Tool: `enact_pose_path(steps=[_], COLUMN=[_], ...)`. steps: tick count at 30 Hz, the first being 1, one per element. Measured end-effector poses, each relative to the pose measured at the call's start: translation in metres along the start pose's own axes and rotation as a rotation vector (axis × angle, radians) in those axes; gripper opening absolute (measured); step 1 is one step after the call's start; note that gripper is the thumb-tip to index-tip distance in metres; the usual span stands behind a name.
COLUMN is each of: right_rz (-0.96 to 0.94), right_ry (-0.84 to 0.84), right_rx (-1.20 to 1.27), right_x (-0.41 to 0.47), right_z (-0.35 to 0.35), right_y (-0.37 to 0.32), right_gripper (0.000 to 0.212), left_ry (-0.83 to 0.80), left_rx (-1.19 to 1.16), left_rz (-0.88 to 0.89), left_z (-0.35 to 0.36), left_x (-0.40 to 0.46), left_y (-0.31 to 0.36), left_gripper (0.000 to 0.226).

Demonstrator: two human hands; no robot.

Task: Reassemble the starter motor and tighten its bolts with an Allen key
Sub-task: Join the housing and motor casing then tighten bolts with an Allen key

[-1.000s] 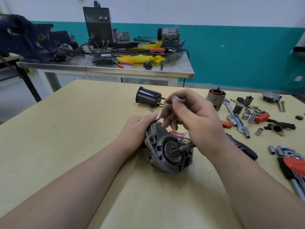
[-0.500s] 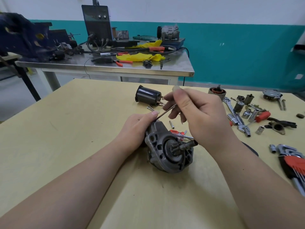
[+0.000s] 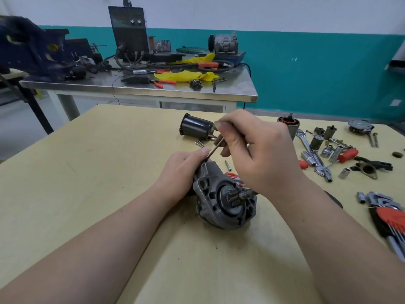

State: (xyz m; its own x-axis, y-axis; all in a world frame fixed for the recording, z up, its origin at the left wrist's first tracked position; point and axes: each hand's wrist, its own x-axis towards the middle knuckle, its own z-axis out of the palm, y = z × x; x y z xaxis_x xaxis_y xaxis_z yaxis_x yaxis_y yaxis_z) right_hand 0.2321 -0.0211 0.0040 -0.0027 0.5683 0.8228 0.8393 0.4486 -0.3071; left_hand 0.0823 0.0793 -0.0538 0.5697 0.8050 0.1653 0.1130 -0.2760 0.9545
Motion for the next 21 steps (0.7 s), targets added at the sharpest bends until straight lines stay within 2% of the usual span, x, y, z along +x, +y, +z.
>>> enact_pose_path(steps=[6,8,11,13,15,18,21], right_rz=[-0.017,0.066,0.3,0.399,0.389,0.19,0.064], right_ry=[-0.002,-0.004,-0.025,-0.019,-0.011,-0.025,-0.041], right_rx=[0.006,0.053,0.324,0.392,0.249,-0.081,-0.212], right_x=[0.002,0.001,0.0,0.002,0.003,0.004,0.006], right_z=[0.002,0.002,0.003,0.002,0.0,0.0,0.0], right_y=[-0.001,0.001,0.0,-0.002,-0.001,-0.006,-0.014], right_gripper=[0.026,0.027,0.022,0.022,0.026,0.041,0.052], left_ry=[-0.001,-0.005,0.0,-0.003,0.003,0.045,0.088], left_rx=[-0.004,0.001,-0.001,0.007,0.011,0.011,0.036], left_rz=[0.007,0.003,-0.007,-0.004,-0.008,-0.005,0.003], left_z=[0.001,0.001,0.001,0.001,0.002,0.003,0.006], left_x=[0.001,0.002,0.002,0.002,0.003,0.004,0.005], left_y=[0.001,0.001,0.001,0.0,-0.001,-0.004,-0.006], left_gripper=[0.07,0.069,0.062,0.063,0.066,0.062,0.063])
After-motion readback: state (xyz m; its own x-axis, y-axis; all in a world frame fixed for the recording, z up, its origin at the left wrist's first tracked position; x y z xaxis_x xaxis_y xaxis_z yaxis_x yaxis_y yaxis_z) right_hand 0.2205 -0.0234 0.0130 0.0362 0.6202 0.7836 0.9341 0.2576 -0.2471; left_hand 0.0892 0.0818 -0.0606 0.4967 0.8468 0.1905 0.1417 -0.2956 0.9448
